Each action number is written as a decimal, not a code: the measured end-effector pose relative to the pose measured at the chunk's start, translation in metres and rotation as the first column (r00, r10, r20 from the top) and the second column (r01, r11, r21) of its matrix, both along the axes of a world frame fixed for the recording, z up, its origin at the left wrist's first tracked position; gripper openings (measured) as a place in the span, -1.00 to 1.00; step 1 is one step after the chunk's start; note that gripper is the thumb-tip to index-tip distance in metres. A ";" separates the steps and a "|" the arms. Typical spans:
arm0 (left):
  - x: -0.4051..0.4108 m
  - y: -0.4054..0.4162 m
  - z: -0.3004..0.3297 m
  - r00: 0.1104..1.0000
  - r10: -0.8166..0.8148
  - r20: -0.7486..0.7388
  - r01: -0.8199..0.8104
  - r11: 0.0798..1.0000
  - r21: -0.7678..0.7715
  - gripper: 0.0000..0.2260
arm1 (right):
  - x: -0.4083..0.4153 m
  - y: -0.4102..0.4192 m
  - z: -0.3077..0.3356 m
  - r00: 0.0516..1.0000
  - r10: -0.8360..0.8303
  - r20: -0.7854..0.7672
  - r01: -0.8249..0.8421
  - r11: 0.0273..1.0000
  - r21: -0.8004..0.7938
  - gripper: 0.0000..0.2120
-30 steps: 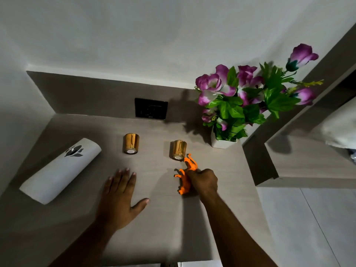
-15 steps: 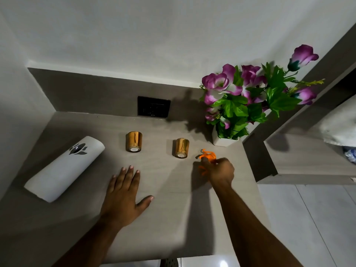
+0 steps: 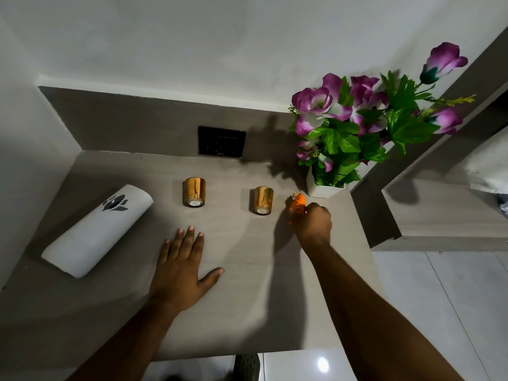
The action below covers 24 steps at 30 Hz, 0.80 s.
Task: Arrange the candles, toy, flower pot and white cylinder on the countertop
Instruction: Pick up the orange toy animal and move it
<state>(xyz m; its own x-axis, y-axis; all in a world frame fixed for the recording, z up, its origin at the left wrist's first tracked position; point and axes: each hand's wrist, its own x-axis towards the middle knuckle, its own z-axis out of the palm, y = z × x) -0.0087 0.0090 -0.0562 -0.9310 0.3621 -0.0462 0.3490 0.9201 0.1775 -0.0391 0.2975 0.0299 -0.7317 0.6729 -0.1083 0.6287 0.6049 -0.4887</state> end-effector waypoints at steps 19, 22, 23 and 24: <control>-0.133 0.019 0.083 0.853 0.476 0.213 -0.521 0.754 0.400 -0.41 | -0.070 -0.056 -0.004 0.978 0.152 0.143 -0.118 0.969 -0.219 -0.56; -0.155 0.023 0.084 0.803 0.491 0.337 -0.589 0.736 0.333 -0.39 | -0.079 -0.057 -0.012 0.979 0.130 0.158 -0.087 0.963 -0.254 -0.61; -0.160 0.025 0.083 0.791 0.489 0.368 -0.600 0.739 0.306 -0.38 | -0.082 -0.058 -0.014 0.979 0.126 0.157 -0.083 0.963 -0.256 -0.58; -0.163 0.027 0.080 0.777 0.491 0.394 -0.610 0.741 0.281 -0.37 | -0.084 -0.059 -0.016 0.980 0.126 0.151 -0.085 0.964 -0.253 -0.55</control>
